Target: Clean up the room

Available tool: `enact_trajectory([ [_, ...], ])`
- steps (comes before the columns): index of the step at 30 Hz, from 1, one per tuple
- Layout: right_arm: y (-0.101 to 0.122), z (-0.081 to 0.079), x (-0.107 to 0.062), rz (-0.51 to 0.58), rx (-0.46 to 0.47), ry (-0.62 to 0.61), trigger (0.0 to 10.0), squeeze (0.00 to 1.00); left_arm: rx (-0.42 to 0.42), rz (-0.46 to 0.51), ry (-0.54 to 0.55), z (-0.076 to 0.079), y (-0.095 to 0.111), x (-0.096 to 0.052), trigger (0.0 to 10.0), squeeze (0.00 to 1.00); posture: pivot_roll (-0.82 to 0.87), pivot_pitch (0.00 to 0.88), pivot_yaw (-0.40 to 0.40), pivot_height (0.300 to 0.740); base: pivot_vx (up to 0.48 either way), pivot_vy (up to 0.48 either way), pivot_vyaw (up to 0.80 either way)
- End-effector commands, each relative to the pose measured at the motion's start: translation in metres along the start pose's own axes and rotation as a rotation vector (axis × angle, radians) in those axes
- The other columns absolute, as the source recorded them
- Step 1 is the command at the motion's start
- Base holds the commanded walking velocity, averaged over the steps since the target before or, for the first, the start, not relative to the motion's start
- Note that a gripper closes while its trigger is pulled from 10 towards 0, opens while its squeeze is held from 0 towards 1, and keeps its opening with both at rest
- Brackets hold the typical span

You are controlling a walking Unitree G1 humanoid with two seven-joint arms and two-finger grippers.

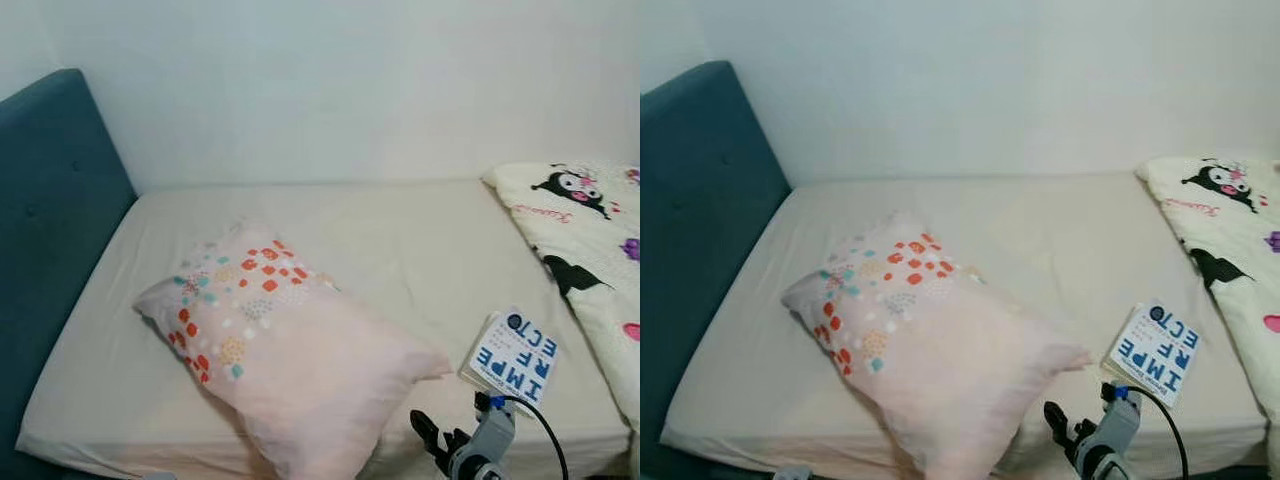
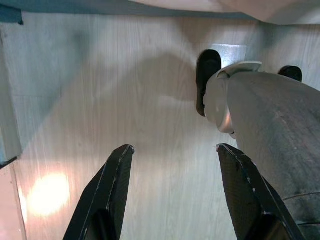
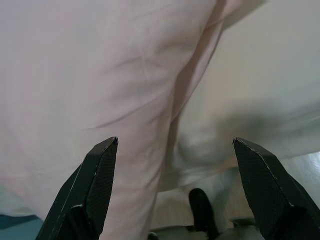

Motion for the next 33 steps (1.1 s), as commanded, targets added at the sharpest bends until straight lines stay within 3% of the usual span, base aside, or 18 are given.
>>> enact_trajectory([
  [1, -0.001, -0.005, 0.002, -0.005, 0.024, 0.016, 10.0, 0.68, 0.013, -0.016, 0.018, -0.008, -0.005, -0.001, 10.0, 0.00, -0.12, 0.062, 0.034, 0.740, 0.000, 0.000, 0.00],
  [2, 0.004, -0.011, 0.004, 0.010, 0.033, 0.042, 10.0, 0.00, 0.011, -0.010, 0.020, -0.008, -0.004, -0.001, 10.0, 0.00, -0.12, 0.064, 0.033, 0.735, 0.000, 0.000, 0.00],
  [6, 0.020, -0.025, 0.008, 0.066, 0.056, 0.105, 10.0, 0.00, -0.007, 0.010, 0.030, -0.008, 0.000, -0.001, 10.0, 0.00, -0.12, 0.064, 0.033, 0.715, 0.000, 0.000, 0.00],
  [15, 0.023, -0.039, 0.011, 0.062, 0.064, 0.179, 10.0, 0.00, -0.060, 0.086, 0.027, -0.005, 0.020, 0.001, 10.0, 0.00, -0.12, 0.067, 0.036, 0.685, 0.000, 0.000, 0.00],
  [22, 0.014, -0.030, 0.009, 0.054, 0.154, 0.151, 10.0, 0.00, -0.139, 0.194, 0.085, -0.025, 0.041, -0.002, 10.0, 0.00, -0.10, 0.072, 0.036, 0.655, 0.000, 0.000, 0.00],
  [33, 0.032, -0.042, 0.011, 0.116, 0.232, 0.215, 10.0, 0.00, -0.142, 0.209, 0.128, -0.040, 0.040, -0.004, 10.0, 0.00, -0.09, 0.091, 0.045, 0.610, 0.000, 0.000, 0.00],
])
Point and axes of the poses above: a point about 5 cm out from each wrist's last joint towards the gripper, its own x axis pointing out of the wrist towards the gripper, its own y axis along the axis of the wrist's last joint, z = x × y, the point moved 4 cm from there along x, pointing out of the wrist towards the gripper, and after that the axes turned 15 degrees about x, right-handed, at the moved point
